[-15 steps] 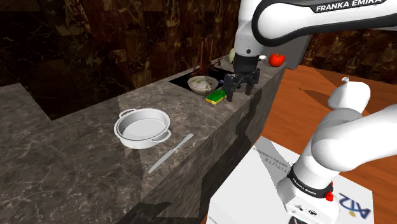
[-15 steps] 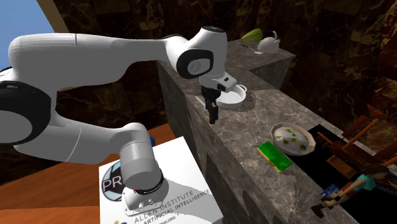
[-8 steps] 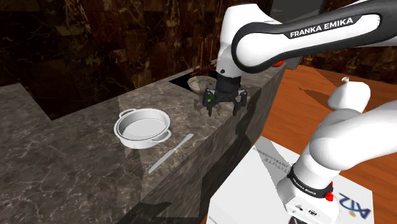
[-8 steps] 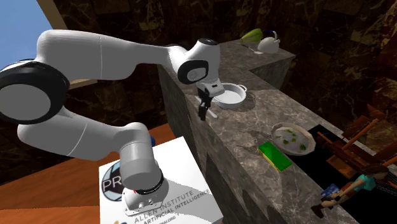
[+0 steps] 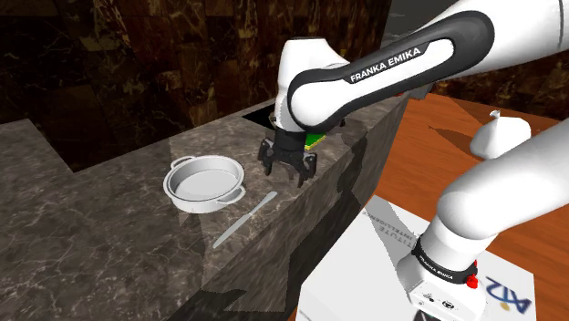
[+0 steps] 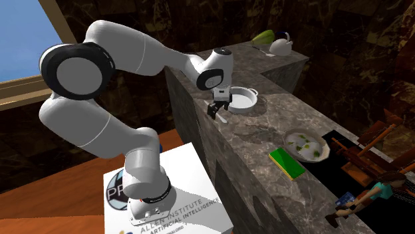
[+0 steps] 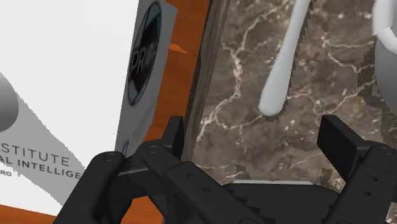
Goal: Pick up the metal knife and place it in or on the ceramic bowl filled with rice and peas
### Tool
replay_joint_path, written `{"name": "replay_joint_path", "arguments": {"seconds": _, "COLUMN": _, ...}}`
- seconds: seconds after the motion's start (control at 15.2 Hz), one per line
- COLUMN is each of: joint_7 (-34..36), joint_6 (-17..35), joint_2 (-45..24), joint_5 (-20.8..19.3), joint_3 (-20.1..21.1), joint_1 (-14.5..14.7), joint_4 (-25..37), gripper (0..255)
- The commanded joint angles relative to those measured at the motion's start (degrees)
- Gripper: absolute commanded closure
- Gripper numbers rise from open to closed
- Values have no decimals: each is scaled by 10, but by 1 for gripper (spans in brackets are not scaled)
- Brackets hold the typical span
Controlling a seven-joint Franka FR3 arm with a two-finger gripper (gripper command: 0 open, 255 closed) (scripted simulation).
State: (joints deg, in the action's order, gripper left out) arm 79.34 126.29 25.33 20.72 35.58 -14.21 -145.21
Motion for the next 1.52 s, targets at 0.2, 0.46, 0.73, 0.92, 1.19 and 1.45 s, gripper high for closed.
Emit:
{"name": "replay_joint_path", "arguments": {"seconds": 0.2, "joint_7": 164, "joint_6": 85, "joint_2": -91, "joint_5": -20, "joint_3": 73, "joint_1": -52, "joint_4": 26, "gripper": 0}}
{"name": "replay_joint_path", "arguments": {"seconds": 0.46, "joint_7": 177, "joint_6": 123, "joint_2": -122, "joint_5": -36, "joint_3": 88, "joint_1": -60, "joint_4": 16, "gripper": 0}}
{"name": "replay_joint_path", "arguments": {"seconds": 0.73, "joint_7": 187, "joint_6": 148, "joint_2": -143, "joint_5": -49, "joint_3": 98, "joint_1": -66, "joint_4": 10, "gripper": 0}}
{"name": "replay_joint_path", "arguments": {"seconds": 0.92, "joint_7": 187, "joint_6": 148, "joint_2": -143, "joint_5": -49, "joint_3": 98, "joint_1": -66, "joint_4": 10, "gripper": 0}}
{"name": "replay_joint_path", "arguments": {"seconds": 1.19, "joint_7": 187, "joint_6": 148, "joint_2": -143, "joint_5": -49, "joint_3": 98, "joint_1": -66, "joint_4": 10, "gripper": 255}}
{"name": "replay_joint_path", "arguments": {"seconds": 1.45, "joint_7": 187, "joint_6": 148, "joint_2": -143, "joint_5": -49, "joint_3": 97, "joint_1": -66, "joint_4": 10, "gripper": 255}}
